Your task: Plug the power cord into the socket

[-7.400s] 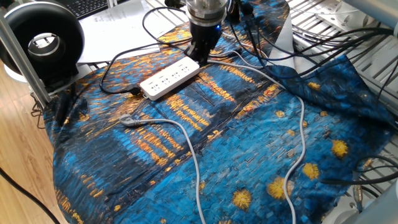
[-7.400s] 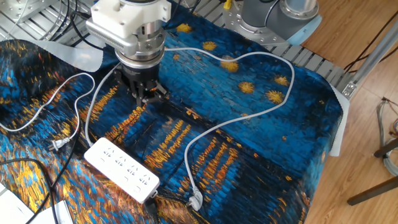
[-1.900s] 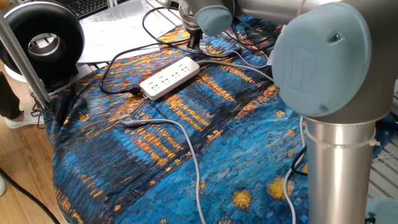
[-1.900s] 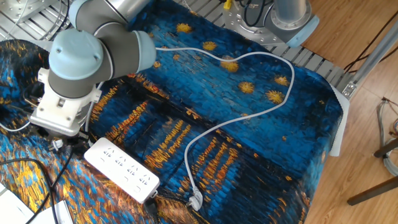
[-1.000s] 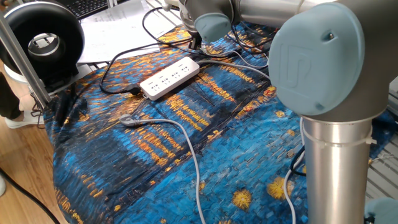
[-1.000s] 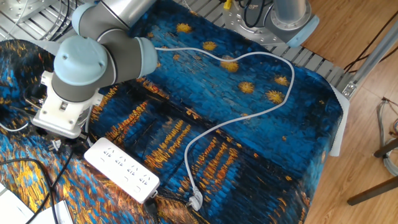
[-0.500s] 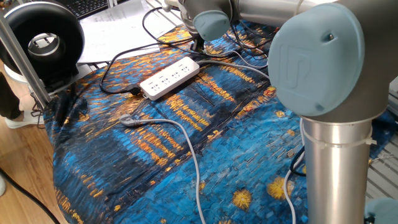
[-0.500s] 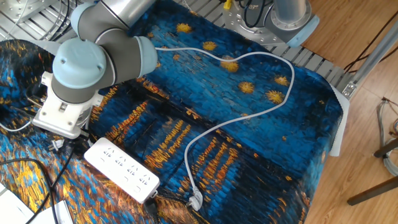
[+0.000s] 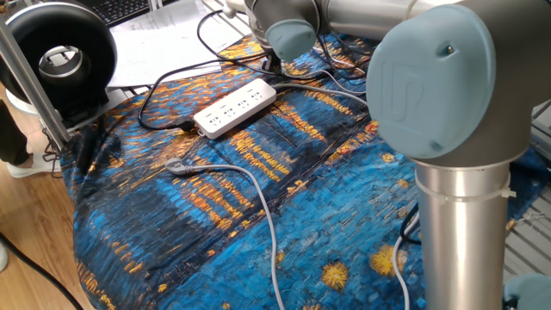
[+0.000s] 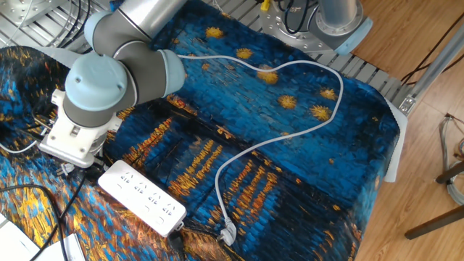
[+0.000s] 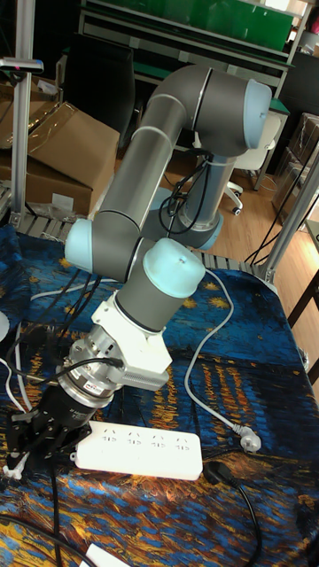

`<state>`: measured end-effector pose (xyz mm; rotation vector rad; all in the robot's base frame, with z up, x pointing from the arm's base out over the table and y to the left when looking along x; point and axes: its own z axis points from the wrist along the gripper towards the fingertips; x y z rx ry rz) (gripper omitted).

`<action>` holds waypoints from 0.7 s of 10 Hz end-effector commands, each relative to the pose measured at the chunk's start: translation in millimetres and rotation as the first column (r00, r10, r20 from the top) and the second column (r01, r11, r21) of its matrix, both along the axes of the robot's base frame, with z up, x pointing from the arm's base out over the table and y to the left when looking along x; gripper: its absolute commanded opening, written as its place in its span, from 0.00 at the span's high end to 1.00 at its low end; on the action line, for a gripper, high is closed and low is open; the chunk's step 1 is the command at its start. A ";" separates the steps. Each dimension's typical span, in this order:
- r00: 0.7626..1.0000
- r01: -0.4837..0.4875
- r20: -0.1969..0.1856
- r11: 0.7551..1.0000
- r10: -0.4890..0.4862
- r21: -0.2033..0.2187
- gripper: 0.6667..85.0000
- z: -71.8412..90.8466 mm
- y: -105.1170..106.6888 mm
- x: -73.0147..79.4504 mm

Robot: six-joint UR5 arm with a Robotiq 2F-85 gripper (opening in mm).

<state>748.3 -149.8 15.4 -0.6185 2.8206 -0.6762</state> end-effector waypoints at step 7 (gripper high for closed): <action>0.999 0.038 0.015 0.999 -0.038 0.006 0.61 -5.5 -8.6 -5.8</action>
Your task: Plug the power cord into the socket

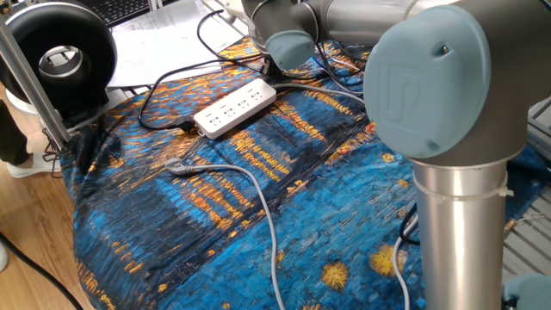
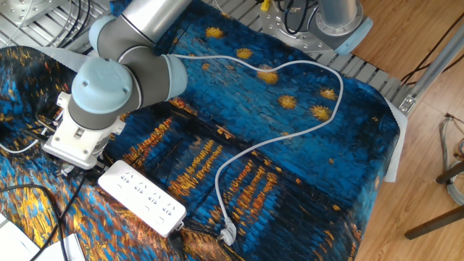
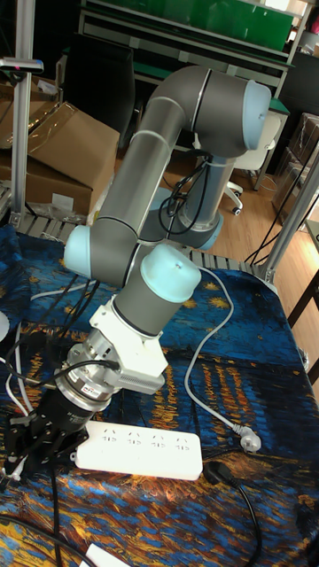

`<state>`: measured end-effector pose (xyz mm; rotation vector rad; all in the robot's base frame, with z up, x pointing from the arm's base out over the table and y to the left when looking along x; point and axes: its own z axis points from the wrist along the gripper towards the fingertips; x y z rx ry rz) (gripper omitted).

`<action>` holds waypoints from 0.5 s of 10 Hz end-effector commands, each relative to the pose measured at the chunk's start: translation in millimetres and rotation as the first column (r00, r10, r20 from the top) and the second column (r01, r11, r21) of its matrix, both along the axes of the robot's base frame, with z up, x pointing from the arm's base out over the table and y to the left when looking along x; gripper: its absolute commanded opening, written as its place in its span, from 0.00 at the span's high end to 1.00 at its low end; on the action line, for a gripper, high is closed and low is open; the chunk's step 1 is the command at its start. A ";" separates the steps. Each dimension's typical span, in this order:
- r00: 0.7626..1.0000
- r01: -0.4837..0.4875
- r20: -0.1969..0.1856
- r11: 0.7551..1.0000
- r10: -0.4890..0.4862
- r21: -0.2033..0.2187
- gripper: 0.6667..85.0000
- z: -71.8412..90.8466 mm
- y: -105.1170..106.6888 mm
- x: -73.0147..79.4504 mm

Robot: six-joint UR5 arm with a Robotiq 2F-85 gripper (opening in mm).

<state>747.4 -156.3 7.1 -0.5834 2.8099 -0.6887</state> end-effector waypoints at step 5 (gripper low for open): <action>1.000 0.005 -0.031 0.999 -0.004 0.050 0.61 8.4 -7.8 -16.8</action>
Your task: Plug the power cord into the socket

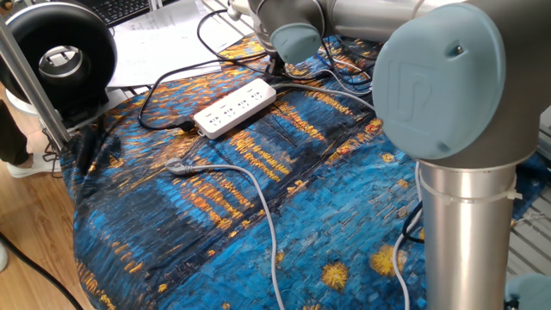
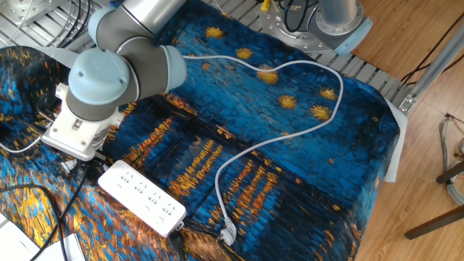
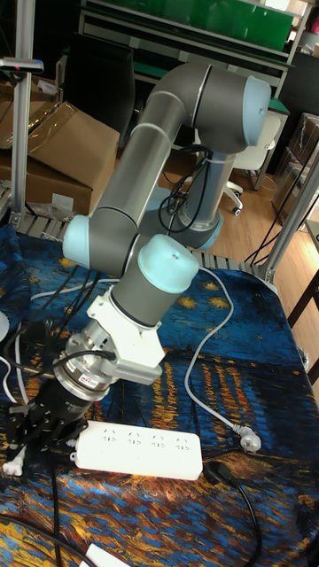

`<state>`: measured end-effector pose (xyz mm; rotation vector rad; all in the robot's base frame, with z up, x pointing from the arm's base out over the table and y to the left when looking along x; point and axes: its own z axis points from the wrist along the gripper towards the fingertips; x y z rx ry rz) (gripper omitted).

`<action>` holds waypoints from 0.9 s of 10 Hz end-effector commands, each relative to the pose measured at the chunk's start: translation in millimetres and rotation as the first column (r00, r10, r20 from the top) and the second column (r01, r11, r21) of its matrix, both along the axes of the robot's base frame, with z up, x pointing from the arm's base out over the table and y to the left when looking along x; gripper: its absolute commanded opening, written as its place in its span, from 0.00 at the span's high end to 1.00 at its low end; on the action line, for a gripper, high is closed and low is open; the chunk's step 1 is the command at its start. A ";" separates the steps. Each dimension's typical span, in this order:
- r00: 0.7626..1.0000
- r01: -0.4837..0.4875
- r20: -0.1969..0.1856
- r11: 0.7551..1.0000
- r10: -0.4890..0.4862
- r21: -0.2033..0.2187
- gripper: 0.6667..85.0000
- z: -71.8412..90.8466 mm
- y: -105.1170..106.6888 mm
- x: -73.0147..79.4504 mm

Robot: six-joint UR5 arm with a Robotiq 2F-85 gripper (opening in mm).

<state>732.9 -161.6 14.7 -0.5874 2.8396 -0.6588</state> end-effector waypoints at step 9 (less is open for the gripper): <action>1.000 0.010 0.015 1.000 -0.010 0.012 0.61 -5.4 3.0 15.2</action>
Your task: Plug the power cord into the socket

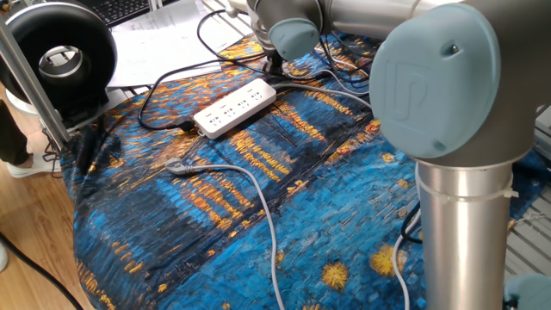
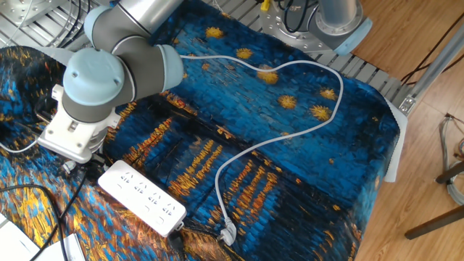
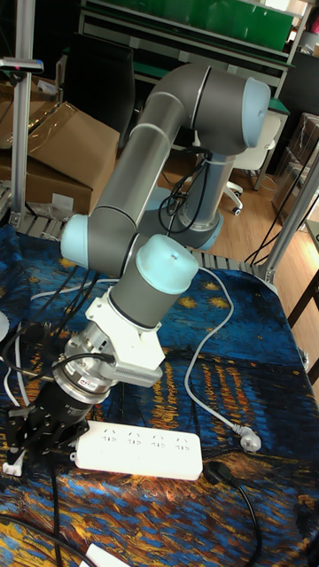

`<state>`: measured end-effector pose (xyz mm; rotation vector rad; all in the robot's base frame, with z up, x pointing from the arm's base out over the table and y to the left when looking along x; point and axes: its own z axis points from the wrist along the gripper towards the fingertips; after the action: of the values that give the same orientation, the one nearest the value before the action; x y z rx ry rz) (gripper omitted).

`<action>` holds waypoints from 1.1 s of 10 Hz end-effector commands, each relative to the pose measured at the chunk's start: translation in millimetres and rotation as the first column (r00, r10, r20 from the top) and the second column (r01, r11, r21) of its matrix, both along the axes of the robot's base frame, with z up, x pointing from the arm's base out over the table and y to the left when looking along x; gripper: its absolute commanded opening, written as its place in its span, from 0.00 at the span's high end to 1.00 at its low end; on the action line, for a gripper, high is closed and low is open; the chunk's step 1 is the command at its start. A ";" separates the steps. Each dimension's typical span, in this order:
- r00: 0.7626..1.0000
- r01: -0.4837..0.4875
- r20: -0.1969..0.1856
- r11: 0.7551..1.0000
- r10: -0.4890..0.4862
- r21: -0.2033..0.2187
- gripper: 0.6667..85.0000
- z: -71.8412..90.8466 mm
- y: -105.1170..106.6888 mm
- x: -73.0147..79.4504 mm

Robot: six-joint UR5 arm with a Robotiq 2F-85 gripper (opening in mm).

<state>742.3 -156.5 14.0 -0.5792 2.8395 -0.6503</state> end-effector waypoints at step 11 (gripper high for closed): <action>1.000 0.007 -0.005 1.000 -0.006 0.011 0.61 -3.8 3.6 -7.3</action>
<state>737.9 -152.7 10.3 -0.5806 2.8425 -0.6467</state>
